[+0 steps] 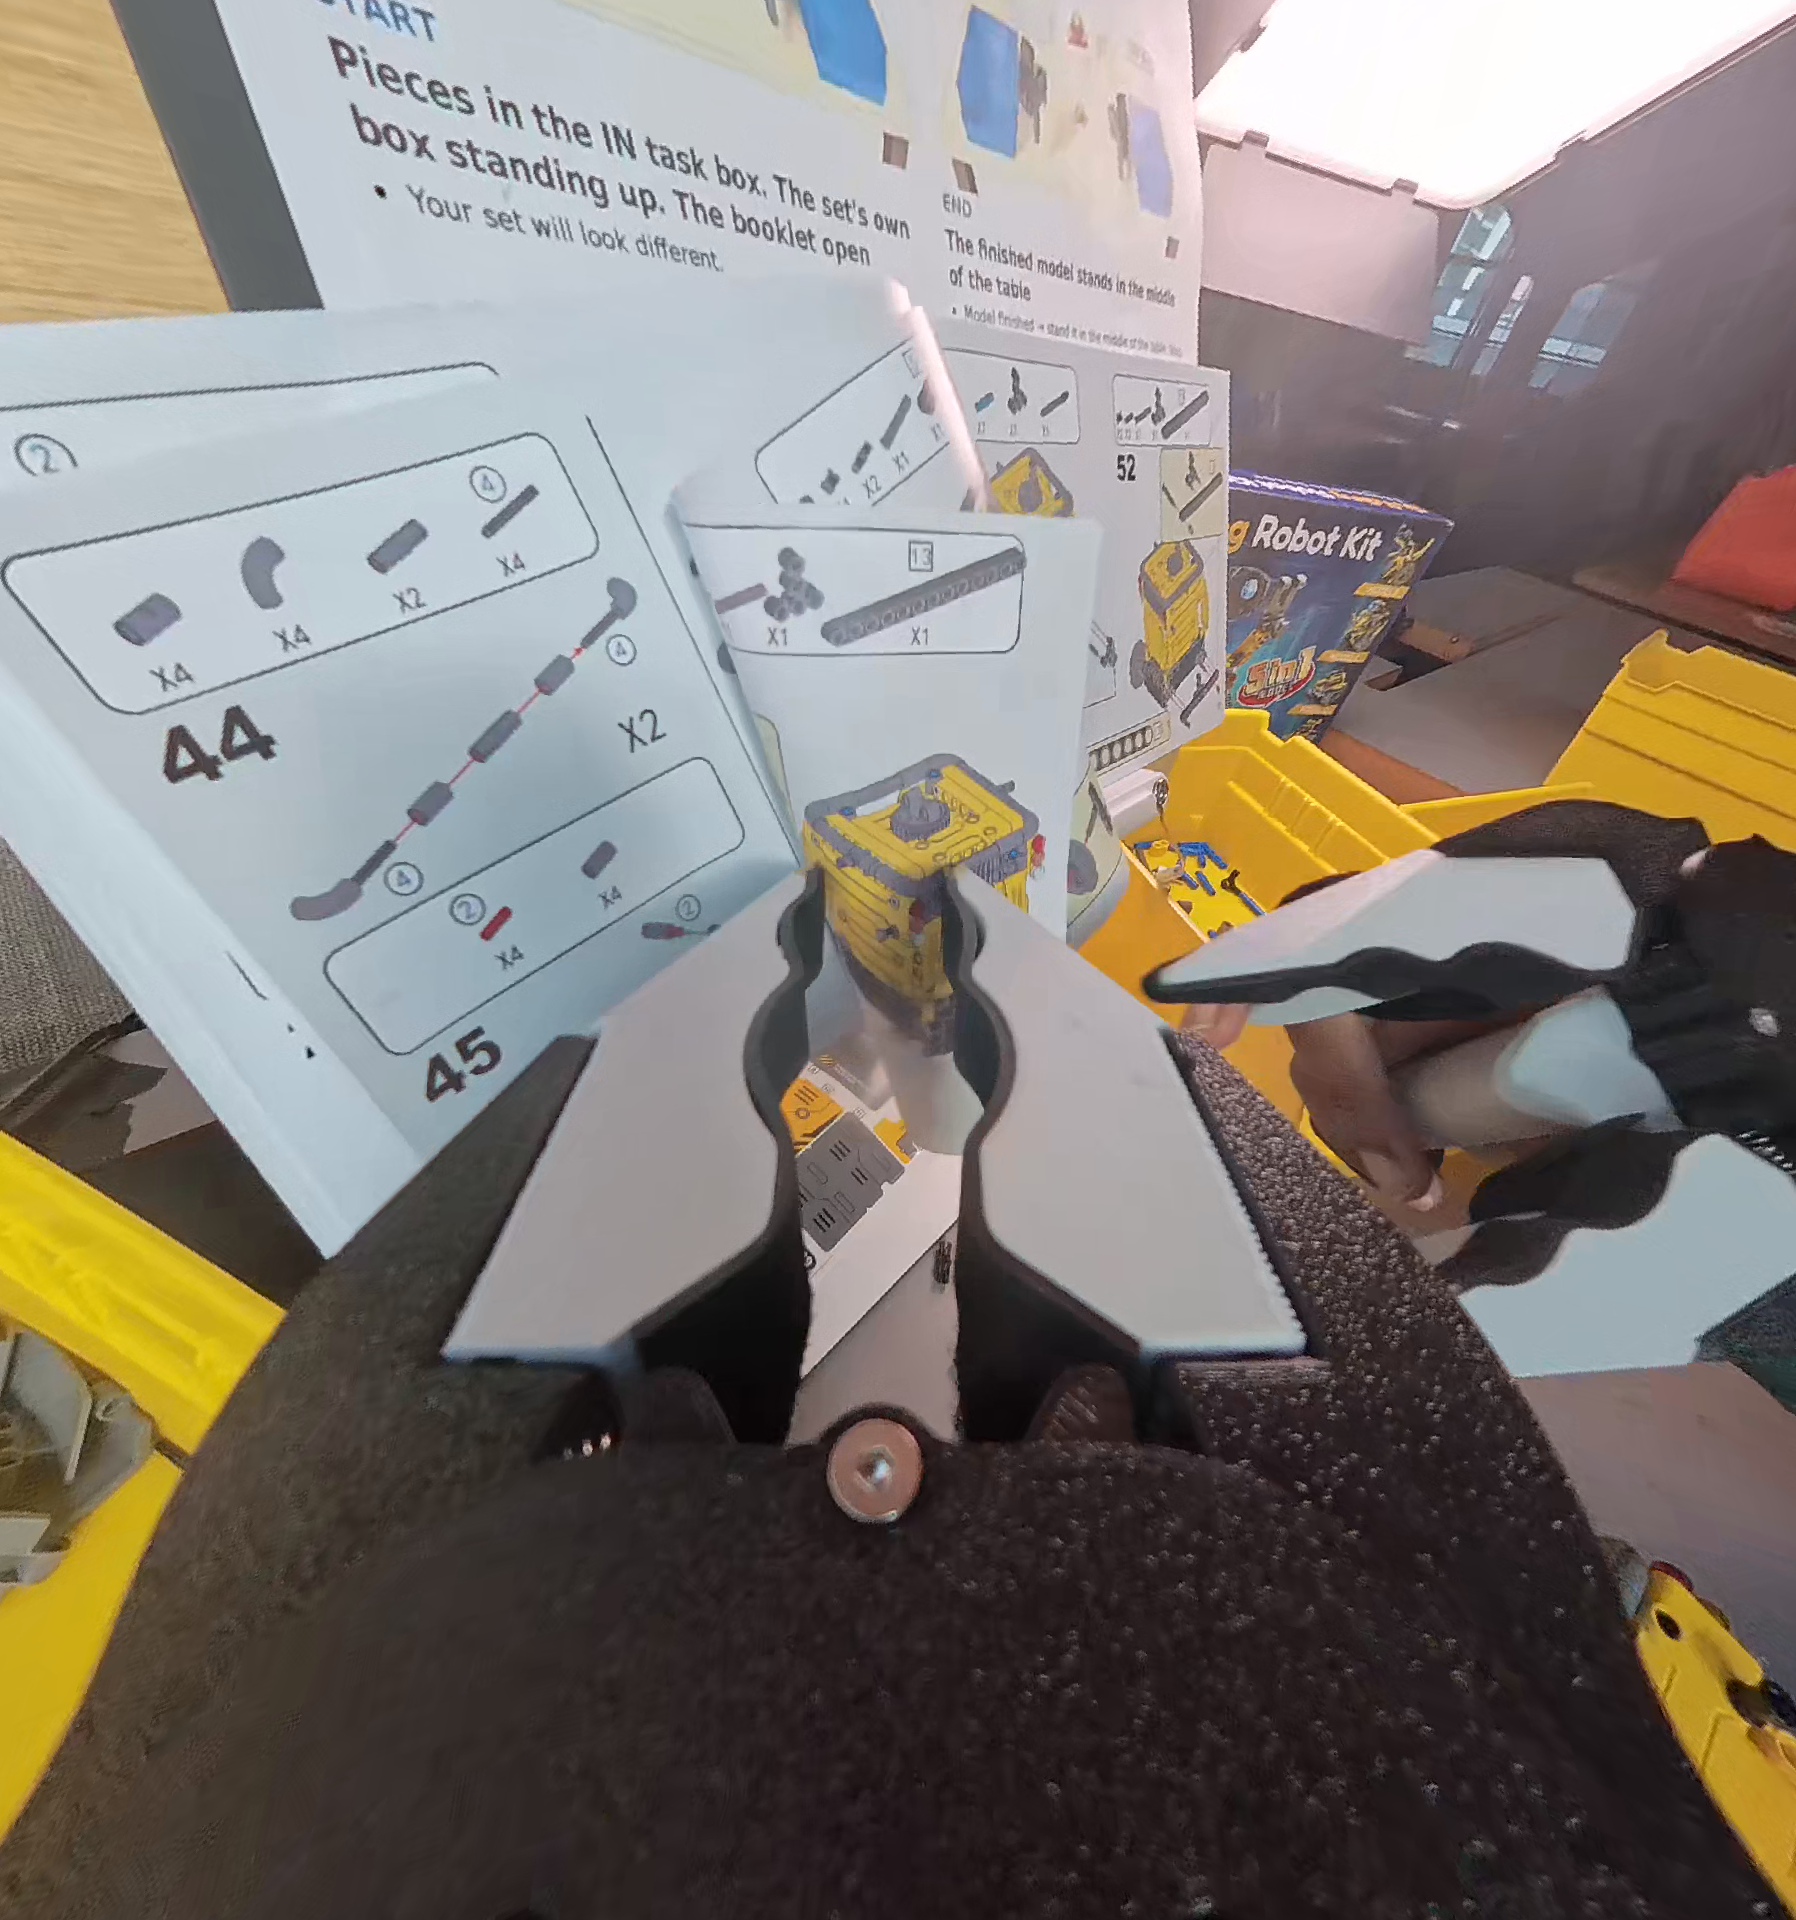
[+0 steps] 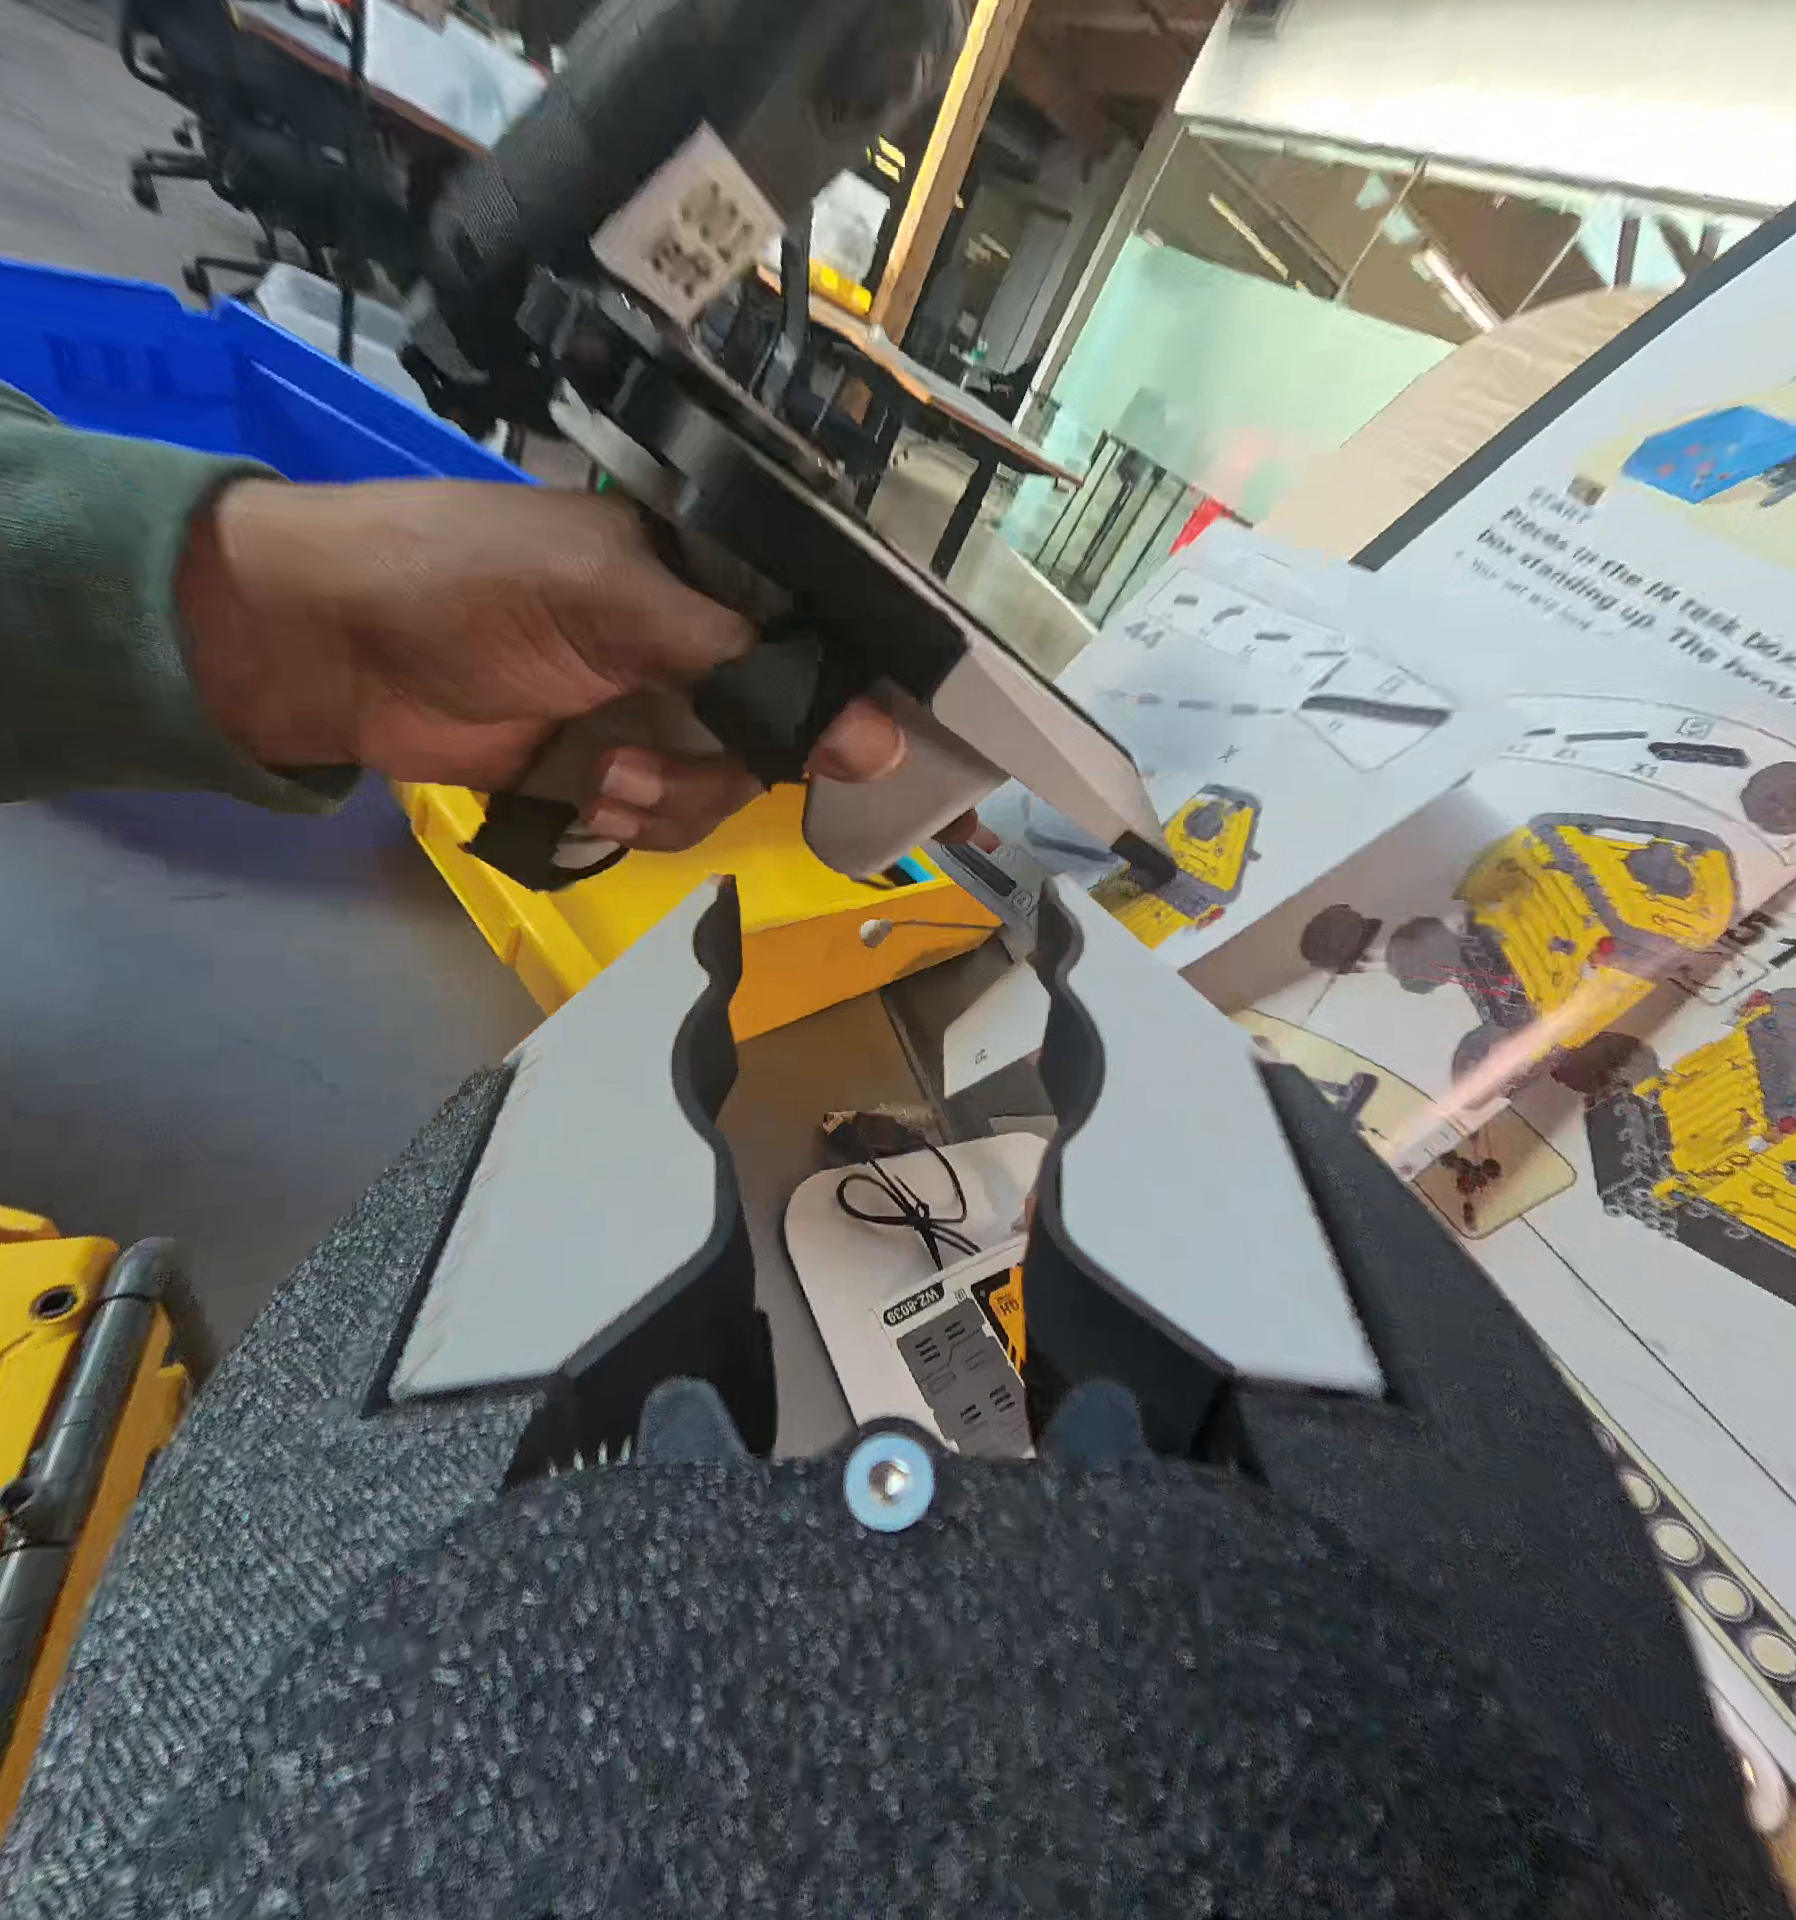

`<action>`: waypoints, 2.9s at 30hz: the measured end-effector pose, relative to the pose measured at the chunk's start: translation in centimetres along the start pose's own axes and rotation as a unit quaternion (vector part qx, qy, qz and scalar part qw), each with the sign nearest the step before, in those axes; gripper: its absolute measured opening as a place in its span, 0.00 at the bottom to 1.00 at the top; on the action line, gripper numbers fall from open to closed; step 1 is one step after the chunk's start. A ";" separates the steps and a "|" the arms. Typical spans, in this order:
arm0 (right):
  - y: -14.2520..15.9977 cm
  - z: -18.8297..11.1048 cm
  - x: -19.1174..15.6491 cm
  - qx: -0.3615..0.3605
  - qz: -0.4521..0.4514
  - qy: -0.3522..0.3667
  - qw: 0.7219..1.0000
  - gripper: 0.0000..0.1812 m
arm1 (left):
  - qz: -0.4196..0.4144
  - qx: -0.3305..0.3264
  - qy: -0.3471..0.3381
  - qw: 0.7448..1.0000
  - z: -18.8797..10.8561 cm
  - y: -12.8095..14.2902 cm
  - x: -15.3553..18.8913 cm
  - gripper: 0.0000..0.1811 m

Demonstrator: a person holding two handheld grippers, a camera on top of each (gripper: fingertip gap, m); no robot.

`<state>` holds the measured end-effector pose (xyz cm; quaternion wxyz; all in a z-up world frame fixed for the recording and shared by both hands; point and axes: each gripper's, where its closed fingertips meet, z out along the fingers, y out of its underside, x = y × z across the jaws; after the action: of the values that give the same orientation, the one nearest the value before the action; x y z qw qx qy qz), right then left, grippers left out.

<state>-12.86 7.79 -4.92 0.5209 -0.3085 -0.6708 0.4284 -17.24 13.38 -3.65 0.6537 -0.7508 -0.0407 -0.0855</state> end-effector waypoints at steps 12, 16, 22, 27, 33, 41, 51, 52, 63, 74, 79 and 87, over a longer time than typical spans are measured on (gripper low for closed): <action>3.0 -1.4 11.3 -0.066 0.053 0.248 0.965 0.27 | -0.045 0.047 0.033 0.997 -1.9 -1.9 -0.4 0.22; 3.2 0.2 11.2 -0.088 0.012 0.292 0.952 0.26 | -0.068 0.120 0.068 0.988 -5.0 -4.2 0.2 0.34; 3.7 1.3 11.4 -0.125 -0.032 0.330 0.935 0.24 | -0.030 0.084 0.006 0.996 -6.5 -2.6 -2.3 0.30; 3.8 1.7 11.3 -0.134 -0.026 0.311 0.941 0.26 | -0.020 0.021 -0.100 0.995 -5.0 0.0 -7.1 0.09; 4.3 0.8 10.7 -0.130 -0.001 0.266 0.955 0.29 | -0.035 0.029 -0.096 0.994 -4.6 0.3 -7.9 0.00; 3.0 0.1 10.2 -0.105 0.015 0.270 0.957 0.32 | -0.057 0.055 -0.039 0.996 -5.7 -0.1 -6.1 0.00; -5.8 -1.7 6.5 0.053 0.152 0.179 0.971 0.45 | 0.049 0.082 0.041 0.995 -5.5 -2.1 3.1 0.00; -6.4 -2.3 6.3 0.061 0.158 0.176 0.970 0.45 | 0.069 0.082 0.049 0.993 -5.2 -2.2 4.5 0.00; -3.9 -10.1 6.4 0.005 0.137 0.229 0.964 0.24 | 0.194 0.059 0.071 0.977 -0.6 0.4 13.3 0.00; 0.7 -16.7 12.0 0.047 0.219 0.295 0.929 0.00 | 0.175 0.052 0.077 0.980 -0.3 1.6 12.8 0.06; 1.9 -17.4 12.9 0.053 0.244 0.302 0.920 0.00 | 0.151 0.054 0.071 0.985 -0.4 1.6 11.4 0.06; -0.3 -12.4 8.7 0.044 0.218 0.183 0.958 0.00 | 0.097 0.072 0.102 0.987 -1.0 0.6 11.0 0.18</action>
<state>-3.23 18.32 0.22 0.5416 -0.4969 -0.4613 0.4969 -6.40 11.75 -2.08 0.7121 -0.6893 0.0937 -0.0948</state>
